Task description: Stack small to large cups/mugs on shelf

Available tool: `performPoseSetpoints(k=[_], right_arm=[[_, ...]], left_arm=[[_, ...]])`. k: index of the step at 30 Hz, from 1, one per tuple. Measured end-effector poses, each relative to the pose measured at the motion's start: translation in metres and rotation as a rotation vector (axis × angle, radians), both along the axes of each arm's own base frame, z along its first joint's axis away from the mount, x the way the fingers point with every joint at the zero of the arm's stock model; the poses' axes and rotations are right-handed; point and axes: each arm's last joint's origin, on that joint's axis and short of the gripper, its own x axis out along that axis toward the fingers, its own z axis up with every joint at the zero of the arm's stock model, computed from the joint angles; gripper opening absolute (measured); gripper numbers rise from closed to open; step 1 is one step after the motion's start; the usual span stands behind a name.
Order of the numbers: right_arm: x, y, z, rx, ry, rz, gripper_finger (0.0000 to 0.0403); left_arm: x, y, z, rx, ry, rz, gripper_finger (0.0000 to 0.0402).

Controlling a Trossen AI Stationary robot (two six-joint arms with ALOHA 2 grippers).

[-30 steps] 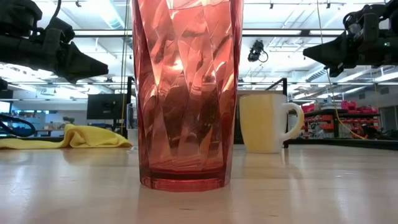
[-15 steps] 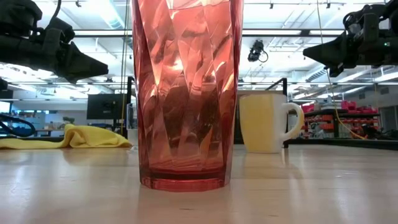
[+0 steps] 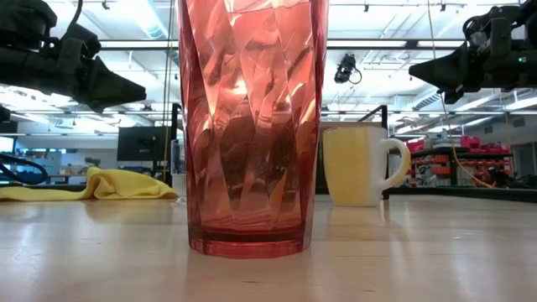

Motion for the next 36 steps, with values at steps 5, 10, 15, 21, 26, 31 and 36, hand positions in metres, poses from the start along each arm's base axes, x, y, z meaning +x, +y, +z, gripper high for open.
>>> performPoseSetpoints(k=[5,10,15,21,26,31,36], right_arm=[[0.0000,0.0000,0.0000,0.000,0.000,0.000,0.0018],[0.0000,0.0000,0.0000,0.000,0.000,-0.001,0.0018],[0.0000,0.0000,-0.0001,0.000,0.000,-0.001,0.0018],[0.0000,0.0000,-0.0001,0.000,0.000,-0.001,0.0018],[0.0000,0.0000,0.0000,0.000,0.000,0.000,0.0018],[0.0000,0.0000,0.0000,0.000,0.000,0.000,0.0018],[0.0000,0.0000,0.0000,0.000,0.000,0.000,0.0018]], left_arm=[[0.0000,0.0000,0.0000,0.000,0.000,0.000,0.0138],[0.0000,0.0000,0.0000,0.001,0.000,0.000,0.0145],[0.0000,0.0000,0.0000,0.001,0.001,0.000,0.0148],[0.0000,0.0000,0.0000,0.000,0.000,0.000,0.0143],[0.0000,0.0000,0.0000,0.000,0.000,0.000,0.0140],[0.0000,0.0000,0.0002,0.001,-0.002,0.000,0.0146],[0.0001,0.0000,0.0004,0.001,-0.004,0.000,0.0148]])
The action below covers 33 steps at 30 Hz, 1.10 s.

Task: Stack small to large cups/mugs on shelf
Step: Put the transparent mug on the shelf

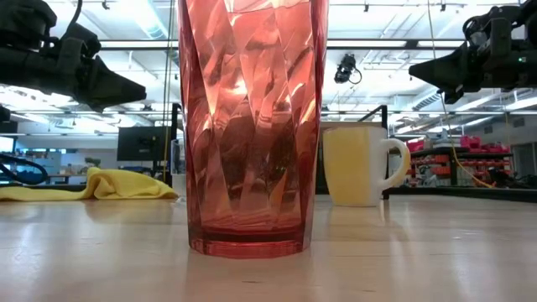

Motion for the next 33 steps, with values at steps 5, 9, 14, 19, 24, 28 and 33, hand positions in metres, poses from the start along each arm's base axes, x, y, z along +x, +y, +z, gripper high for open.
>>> performPoseSetpoints(k=[5,9,14,19,24,28,33], right_arm=[[0.000,0.000,0.000,0.000,0.000,0.000,0.0018],[0.000,0.000,0.000,0.001,-0.004,0.000,0.0018],[0.000,0.000,0.001,0.043,-0.018,0.005,0.0018],[0.000,0.000,0.001,0.094,-0.035,0.011,0.0018],[-0.001,0.000,0.006,0.130,-0.100,0.021,0.0018],[-0.001,0.000,0.009,0.130,-0.112,0.026,0.0018],[-0.002,0.000,0.010,0.131,-0.114,0.026,0.0030]], left_arm=[[0.000,0.000,0.002,0.006,-0.016,0.000,0.0141],[0.000,0.000,0.006,0.018,-0.063,0.000,0.0138],[0.000,0.000,0.012,-0.015,-0.142,-0.013,0.0139],[0.000,-0.004,0.021,0.002,-0.229,-0.144,0.0140],[-0.003,-0.008,0.037,0.029,-0.390,-0.232,0.0146],[-0.004,-0.008,0.041,0.043,-0.429,-0.243,0.0145],[0.000,-0.007,0.037,-0.015,-0.394,-0.245,0.0152]])
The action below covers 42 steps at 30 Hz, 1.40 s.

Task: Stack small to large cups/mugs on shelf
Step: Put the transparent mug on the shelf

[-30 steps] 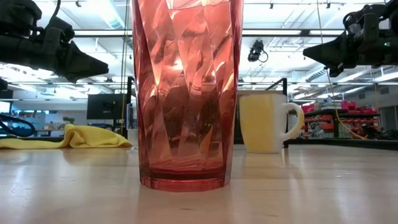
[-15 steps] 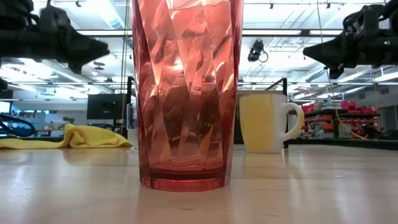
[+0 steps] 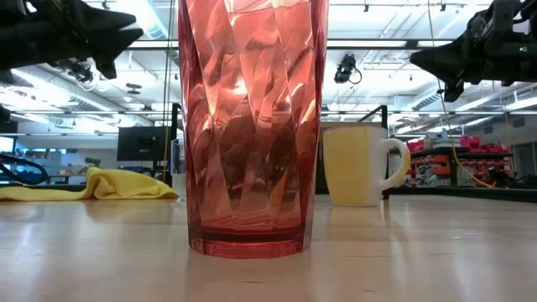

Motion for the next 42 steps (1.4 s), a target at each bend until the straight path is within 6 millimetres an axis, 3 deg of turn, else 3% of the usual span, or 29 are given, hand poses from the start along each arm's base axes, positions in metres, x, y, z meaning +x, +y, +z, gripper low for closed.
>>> performPoseSetpoints(k=[9,22,28,33,42], right_arm=[[0.000,0.000,0.000,0.019,-0.006,0.004,0.0083],[0.000,0.000,-0.002,0.092,-0.007,0.017,0.0088],[0.001,0.000,-0.010,0.152,0.067,0.020,0.0087],[0.002,0.000,-0.015,0.209,0.100,0.025,0.0087],[0.002,0.000,-0.016,0.237,0.104,0.043,0.0087]], left_arm=[[0.019,0.007,0.028,-0.034,0.147,0.004,0.0179],[0.071,0.014,0.051,-0.320,0.771,-0.046,0.0161],[0.093,0.006,0.042,-0.422,0.969,-0.090,0.0136],[0.110,0.001,0.022,-0.478,1.095,-0.061,0.0114],[0.132,0.004,-0.008,-0.557,1.210,0.019,0.0079]])
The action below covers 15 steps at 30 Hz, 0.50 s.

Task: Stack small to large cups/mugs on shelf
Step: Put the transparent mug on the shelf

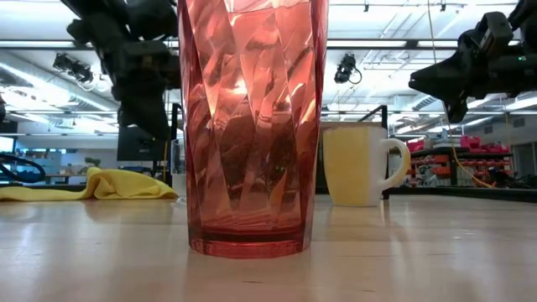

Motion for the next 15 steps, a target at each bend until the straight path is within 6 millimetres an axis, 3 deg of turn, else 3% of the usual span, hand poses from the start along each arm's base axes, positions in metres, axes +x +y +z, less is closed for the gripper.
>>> performPoseSetpoints(k=[3,8,15], right_arm=[[0.000,0.000,0.000,-0.001,0.005,0.000,0.0087],[0.000,0.000,-0.001,-0.002,0.014,0.000,0.0087],[0.002,0.000,-0.003,0.001,0.042,0.019,0.0087]], left_arm=[[0.006,0.001,0.001,-0.003,0.007,0.003,0.0071],[0.018,0.003,0.021,0.007,-0.040,-0.002,0.0067],[0.030,0.000,0.050,-0.004,-0.060,0.001,0.0098]])
